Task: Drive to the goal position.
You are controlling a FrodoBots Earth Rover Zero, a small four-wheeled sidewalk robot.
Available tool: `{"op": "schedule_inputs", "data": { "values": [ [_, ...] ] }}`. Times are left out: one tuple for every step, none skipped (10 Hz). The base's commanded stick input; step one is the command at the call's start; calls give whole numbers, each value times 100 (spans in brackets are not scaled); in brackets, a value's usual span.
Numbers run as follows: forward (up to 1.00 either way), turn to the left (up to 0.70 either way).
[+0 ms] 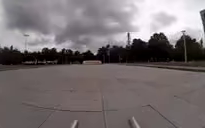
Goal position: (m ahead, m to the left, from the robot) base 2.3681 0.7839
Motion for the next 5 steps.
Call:
{"op": "schedule_inputs", "data": {
  "values": [
    [100, 0],
    [100, 0],
    [100, 0],
    [100, 0],
    [100, 0]
  ]
}}
